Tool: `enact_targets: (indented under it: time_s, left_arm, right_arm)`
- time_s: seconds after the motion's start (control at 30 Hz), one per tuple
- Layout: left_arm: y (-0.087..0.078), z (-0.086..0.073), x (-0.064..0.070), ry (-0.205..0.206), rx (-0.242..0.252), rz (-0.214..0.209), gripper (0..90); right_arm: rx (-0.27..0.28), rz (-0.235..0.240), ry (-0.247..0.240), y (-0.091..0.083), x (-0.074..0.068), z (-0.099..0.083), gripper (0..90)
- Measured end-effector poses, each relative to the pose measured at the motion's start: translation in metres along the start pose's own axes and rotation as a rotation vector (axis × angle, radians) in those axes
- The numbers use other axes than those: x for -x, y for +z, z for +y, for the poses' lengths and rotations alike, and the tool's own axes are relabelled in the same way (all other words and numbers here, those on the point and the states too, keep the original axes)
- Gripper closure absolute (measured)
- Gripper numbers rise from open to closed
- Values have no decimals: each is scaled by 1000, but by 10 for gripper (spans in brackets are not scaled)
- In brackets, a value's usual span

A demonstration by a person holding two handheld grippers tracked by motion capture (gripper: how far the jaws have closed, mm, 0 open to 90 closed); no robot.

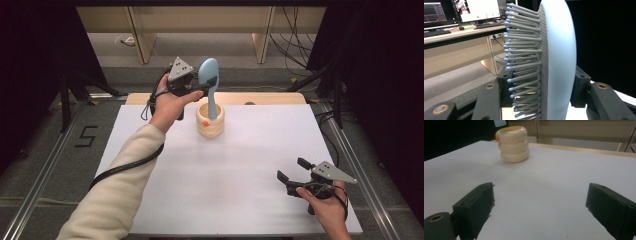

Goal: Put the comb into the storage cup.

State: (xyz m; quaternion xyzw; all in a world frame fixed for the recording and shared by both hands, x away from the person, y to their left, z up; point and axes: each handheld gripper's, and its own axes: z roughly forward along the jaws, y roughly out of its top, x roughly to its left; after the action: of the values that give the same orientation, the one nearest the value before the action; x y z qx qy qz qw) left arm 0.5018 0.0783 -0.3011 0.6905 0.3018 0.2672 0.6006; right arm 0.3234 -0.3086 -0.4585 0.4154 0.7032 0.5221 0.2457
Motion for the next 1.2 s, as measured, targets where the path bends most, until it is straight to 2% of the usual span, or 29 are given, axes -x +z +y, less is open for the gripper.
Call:
enact_targets:
  time_s: [1.2]
  left_arm:
    - [6, -1, -5, 21, -5, 39, 489]
  right_arm:
    - [-1, 2, 0, 0, -1, 0, 92]
